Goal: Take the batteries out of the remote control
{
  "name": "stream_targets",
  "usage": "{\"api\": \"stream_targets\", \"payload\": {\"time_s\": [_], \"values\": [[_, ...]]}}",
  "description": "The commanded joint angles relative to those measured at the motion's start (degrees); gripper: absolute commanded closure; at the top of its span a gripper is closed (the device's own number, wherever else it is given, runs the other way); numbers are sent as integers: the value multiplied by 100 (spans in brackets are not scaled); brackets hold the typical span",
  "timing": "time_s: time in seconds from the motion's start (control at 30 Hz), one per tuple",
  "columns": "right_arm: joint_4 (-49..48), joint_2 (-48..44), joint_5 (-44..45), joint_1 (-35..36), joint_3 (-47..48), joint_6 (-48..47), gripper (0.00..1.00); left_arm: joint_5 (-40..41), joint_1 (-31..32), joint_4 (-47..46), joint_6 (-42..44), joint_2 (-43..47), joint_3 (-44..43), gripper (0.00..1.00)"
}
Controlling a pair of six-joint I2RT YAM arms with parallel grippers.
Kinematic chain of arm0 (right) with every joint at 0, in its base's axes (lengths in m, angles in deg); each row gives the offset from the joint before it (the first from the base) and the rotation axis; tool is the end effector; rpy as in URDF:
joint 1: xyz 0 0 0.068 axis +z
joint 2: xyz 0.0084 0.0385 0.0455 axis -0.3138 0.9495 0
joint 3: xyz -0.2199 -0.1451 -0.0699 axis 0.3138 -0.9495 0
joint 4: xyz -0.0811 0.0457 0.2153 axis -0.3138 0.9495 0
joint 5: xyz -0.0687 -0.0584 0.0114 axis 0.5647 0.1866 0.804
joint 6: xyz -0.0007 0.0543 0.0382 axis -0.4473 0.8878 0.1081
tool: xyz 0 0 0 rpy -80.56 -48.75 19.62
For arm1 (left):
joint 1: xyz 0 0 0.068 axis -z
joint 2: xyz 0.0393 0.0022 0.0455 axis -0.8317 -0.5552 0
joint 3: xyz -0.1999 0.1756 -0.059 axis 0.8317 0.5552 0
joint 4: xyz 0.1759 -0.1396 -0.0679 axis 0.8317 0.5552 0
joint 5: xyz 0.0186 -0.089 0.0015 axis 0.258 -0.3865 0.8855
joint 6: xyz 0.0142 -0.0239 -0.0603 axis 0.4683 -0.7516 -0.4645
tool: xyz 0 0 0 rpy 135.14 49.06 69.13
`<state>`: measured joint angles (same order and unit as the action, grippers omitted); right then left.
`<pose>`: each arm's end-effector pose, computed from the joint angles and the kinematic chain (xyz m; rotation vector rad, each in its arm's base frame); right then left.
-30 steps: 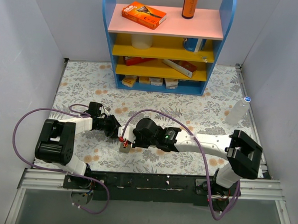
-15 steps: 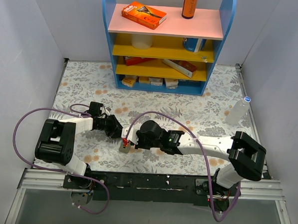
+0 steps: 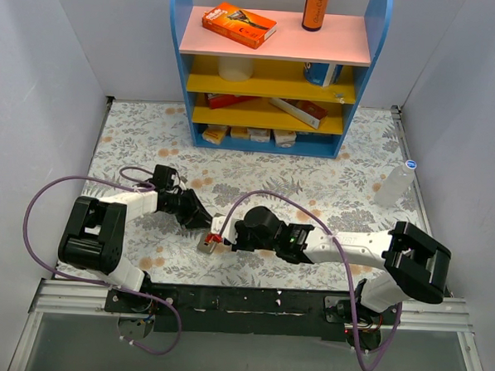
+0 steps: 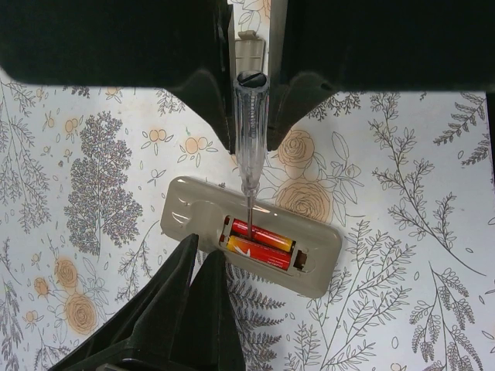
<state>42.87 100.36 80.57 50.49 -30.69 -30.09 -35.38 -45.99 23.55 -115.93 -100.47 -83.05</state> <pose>0.1129 0.2885 0.2181 -1.5519 1.4615 0.4344 0.2251 -0.0730 0.1401 1.4994 -2.3028 1.0034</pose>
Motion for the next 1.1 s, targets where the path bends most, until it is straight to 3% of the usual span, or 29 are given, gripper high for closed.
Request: {"api": "stream_targets", "payload": {"time_s": [0.0,0.27,0.43,0.57,0.8,1.07], "values": [[290,-79,19,-48,-245,-76,99,787,158,913,312,36,-194,70],[44,-229,2,-66,-483,-94,99,1394,158,1449,752,220,-616,60],[-79,-220,-33,-66,-518,-129,99,1333,158,1555,1112,554,-713,47],[-61,-176,-51,-66,-439,-129,99,1218,219,1555,1314,774,-704,43],[-87,-167,-34,-74,-404,-137,99,1307,509,1503,1403,555,-739,41],[-597,-343,-42,-74,-799,-67,99,902,527,1107,1210,72,-765,54]]}}
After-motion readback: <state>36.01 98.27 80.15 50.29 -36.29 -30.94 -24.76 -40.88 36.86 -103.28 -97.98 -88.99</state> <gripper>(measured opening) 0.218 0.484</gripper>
